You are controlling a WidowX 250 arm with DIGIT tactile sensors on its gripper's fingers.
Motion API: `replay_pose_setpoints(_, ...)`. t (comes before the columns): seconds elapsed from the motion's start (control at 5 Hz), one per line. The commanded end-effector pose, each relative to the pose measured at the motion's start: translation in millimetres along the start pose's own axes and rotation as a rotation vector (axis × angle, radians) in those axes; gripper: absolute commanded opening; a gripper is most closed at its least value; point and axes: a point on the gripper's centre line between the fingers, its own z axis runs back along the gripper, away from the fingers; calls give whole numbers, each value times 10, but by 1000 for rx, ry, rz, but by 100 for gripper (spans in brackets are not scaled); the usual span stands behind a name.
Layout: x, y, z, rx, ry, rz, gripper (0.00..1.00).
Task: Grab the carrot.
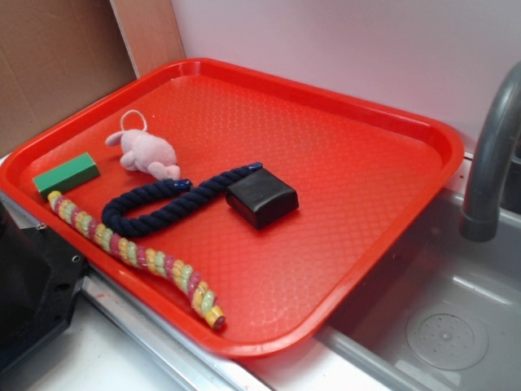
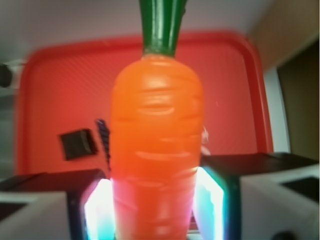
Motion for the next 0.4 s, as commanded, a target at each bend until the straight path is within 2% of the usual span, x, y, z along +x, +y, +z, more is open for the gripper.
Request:
replay_pose_setpoints(0.0,160,-69,140,5,11,-48,0)
replay_pose_setpoints(0.2,155,-69,101,12,-15,-46,0)
